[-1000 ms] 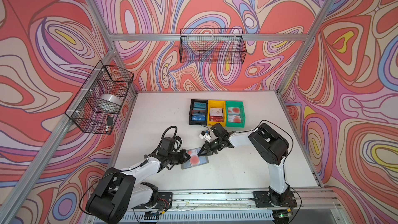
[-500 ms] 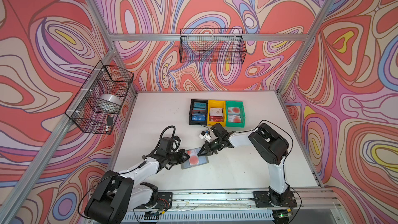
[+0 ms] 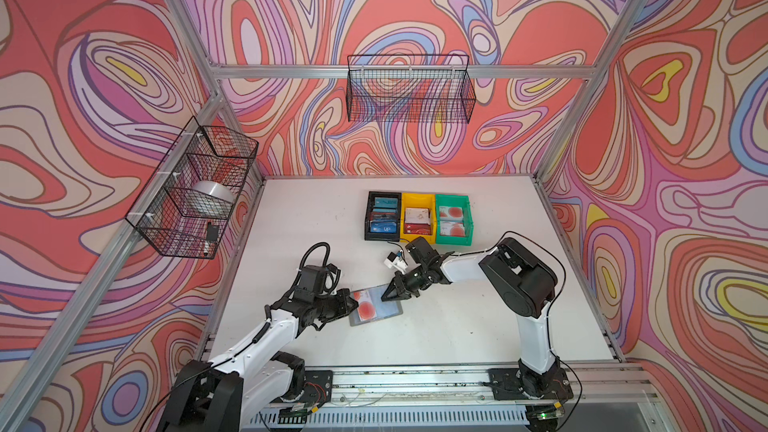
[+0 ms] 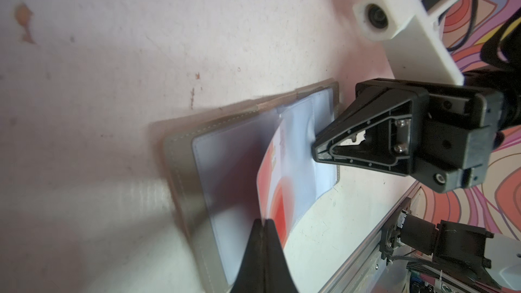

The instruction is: Take the credit cards out of the card holder

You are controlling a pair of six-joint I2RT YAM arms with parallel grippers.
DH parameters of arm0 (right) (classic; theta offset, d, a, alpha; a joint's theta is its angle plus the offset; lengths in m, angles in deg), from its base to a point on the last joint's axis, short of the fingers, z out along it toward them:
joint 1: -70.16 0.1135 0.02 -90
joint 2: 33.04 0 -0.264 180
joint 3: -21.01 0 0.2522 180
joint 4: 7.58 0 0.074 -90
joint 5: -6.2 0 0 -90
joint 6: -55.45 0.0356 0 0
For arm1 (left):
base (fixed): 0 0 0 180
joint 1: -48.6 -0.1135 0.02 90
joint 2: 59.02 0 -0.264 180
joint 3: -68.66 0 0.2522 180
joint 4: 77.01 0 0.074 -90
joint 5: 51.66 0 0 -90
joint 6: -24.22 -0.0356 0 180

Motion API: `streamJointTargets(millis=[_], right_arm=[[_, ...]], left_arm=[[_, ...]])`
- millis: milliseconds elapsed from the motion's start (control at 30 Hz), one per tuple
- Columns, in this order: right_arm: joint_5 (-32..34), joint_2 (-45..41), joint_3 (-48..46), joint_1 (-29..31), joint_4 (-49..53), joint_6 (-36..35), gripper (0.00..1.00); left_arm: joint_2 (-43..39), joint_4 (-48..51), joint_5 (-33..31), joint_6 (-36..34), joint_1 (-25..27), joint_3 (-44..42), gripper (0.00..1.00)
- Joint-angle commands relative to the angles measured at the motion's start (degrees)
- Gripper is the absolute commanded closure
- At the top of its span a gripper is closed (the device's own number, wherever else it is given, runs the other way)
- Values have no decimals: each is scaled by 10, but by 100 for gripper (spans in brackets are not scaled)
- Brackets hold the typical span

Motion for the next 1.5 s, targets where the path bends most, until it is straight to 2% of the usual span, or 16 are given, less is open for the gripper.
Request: streamJointTargets(millis=[0, 167, 300, 433, 567, 733, 833, 1233, 1467], right_arm=[[37, -12, 15, 4, 74, -30, 93], [42, -24, 36, 4, 111, -52, 91], [39, -44, 41, 3, 120, -59, 90], [23, -71, 56, 1, 143, -77, 85], [-27, -92, 75, -6, 153, -97, 79], [-76, -93, 115, -17, 211, -154, 73], [-92, -85, 129, -21, 232, -177, 71], [-124, -102, 106, -30, 191, -171, 67], [-138, -111, 103, -29, 177, -168, 68]], left_arm=[[-33, 87, -44, 2, -6, 28, 99], [-88, 138, -72, -1, -6, 61, 99], [-95, 147, -72, -3, -8, 71, 99], [-82, 115, -36, 3, -8, 74, 100], [-69, 46, 23, 13, -9, 78, 100], [-58, 27, 72, 15, -9, 118, 100], [-60, -18, 103, 30, -8, 122, 100], [-75, -44, 111, 53, -9, 103, 100], [-57, -56, 116, 55, -8, 99, 100]])
